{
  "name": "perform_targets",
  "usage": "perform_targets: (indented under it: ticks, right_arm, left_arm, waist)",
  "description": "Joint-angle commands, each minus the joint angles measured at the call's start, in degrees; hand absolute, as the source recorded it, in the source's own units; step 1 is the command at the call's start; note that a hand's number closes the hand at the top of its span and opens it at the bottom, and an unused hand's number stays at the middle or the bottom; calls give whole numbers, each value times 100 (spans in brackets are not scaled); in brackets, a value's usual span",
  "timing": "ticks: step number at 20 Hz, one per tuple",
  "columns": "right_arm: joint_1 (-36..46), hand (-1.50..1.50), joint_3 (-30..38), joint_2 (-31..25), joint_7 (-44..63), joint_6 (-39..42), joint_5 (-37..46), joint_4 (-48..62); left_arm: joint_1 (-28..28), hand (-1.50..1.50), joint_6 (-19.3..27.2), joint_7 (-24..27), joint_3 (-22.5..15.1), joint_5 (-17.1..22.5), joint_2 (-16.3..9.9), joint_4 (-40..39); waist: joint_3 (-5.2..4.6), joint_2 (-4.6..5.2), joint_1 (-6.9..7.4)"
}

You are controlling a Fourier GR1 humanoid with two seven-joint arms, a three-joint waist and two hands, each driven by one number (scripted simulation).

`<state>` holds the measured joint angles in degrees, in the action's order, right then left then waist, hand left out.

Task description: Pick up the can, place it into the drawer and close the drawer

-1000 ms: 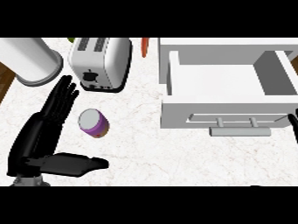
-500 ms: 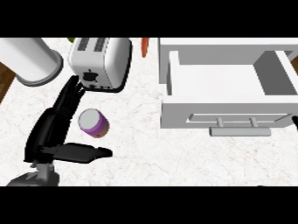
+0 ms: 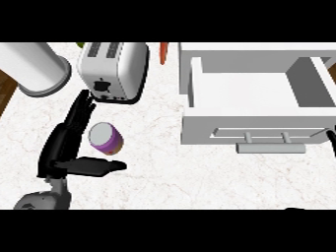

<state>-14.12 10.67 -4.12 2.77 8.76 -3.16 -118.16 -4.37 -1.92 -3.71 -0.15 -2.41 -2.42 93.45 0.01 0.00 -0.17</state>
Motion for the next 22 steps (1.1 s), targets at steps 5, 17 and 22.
perform_targets:
  ticks: [5, 17, 22]
  right_arm:
    - [-101, -150, 304, -12, -86, 218, -234, 118]
    - [121, -150, 90, 195, -139, 146, 236, 89]
    - [-164, -150, -233, 400, -252, 73, 465, 51]
  left_arm:
    - [-138, -150, -312, 795, 584, 281, -338, -1051]
    - [-272, -150, -437, 1885, 695, -17, -513, -2486]
    - [-425, -150, -413, 2595, 785, -58, -468, -3380]
  waist:
    - [-1, 0, -8]
    - [-2, 2, -7]
    - [-3, 4, -18]
